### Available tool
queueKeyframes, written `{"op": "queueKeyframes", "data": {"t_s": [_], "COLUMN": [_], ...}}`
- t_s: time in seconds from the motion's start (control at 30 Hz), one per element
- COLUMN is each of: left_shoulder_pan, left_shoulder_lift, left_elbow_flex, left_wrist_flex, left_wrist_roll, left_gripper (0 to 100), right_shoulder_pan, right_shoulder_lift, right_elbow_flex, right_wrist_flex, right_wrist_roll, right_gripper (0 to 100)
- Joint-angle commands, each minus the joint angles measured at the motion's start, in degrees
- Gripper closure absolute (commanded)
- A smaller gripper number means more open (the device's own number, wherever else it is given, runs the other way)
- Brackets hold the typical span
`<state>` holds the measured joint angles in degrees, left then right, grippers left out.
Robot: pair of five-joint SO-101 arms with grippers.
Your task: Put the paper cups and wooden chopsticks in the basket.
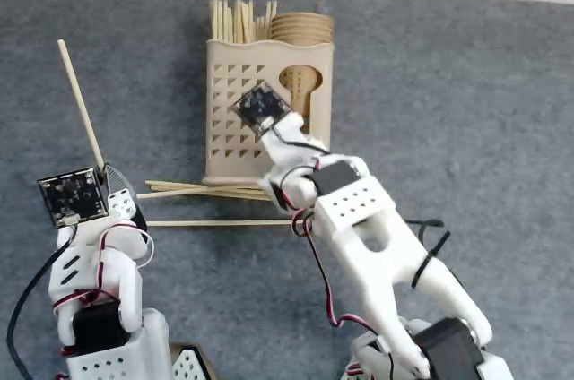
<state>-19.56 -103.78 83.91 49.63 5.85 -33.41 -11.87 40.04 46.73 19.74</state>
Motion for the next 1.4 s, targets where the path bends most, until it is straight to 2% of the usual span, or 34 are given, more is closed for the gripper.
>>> {"op": "queueKeyframes", "data": {"t_s": [0.0, 0.23, 0.5, 1.37], "left_shoulder_pan": [-0.7, -0.7, -0.7, -0.7], "left_shoulder_lift": [-0.2, -0.2, -0.2, -0.5], "left_elbow_flex": [-0.4, -0.4, -0.4, -0.9], "left_wrist_flex": [-1.1, -1.1, -1.3, -1.4], "left_wrist_roll": [-0.5, -0.5, -0.5, -0.4], "left_gripper": [99, 99, 99, 99], "right_shoulder_pan": [-1.2, -1.2, -4.3, -4.4], "right_shoulder_lift": [1.6, 1.6, 1.5, 1.5], "right_elbow_flex": [6.7, 7.0, 11.5, 11.8], "right_wrist_flex": [0.9, 1.1, 1.2, 1.2], "right_wrist_roll": [1.0, 4.0, 4.0, 4.0], "right_gripper": [99.2, 99.2, 99.2, 99.2]}}
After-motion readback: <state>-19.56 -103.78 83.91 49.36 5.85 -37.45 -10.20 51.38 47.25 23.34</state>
